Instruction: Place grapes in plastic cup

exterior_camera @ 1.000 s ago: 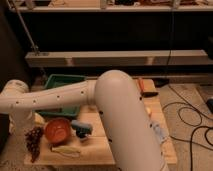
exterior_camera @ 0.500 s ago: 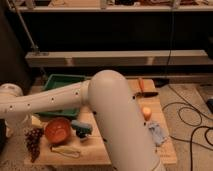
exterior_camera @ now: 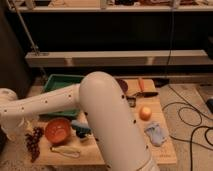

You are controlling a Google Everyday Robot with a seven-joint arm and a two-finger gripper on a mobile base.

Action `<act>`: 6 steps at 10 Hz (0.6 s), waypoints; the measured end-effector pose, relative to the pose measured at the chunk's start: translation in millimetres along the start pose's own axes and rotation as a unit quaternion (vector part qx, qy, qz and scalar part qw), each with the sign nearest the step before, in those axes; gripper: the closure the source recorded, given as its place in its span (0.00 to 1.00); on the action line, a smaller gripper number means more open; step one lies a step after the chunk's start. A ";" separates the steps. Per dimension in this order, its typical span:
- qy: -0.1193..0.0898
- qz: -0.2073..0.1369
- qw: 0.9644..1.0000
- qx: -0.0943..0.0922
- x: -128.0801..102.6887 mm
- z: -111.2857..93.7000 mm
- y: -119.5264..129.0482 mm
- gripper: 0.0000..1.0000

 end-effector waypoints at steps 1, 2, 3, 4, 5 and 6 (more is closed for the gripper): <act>-0.003 0.000 1.000 -0.003 -0.3 5.5 0.2 0.43; -0.006 0.003 1.000 -0.006 0.3 10.8 1.4 0.41; -0.007 0.008 1.000 -0.011 2.2 13.8 5.4 0.31; -0.007 0.011 1.000 -0.014 4.3 14.6 8.3 0.24; -0.007 0.014 1.000 -0.016 6.1 15.6 10.9 0.22; -0.008 0.017 1.000 -0.019 7.1 17.6 13.7 0.22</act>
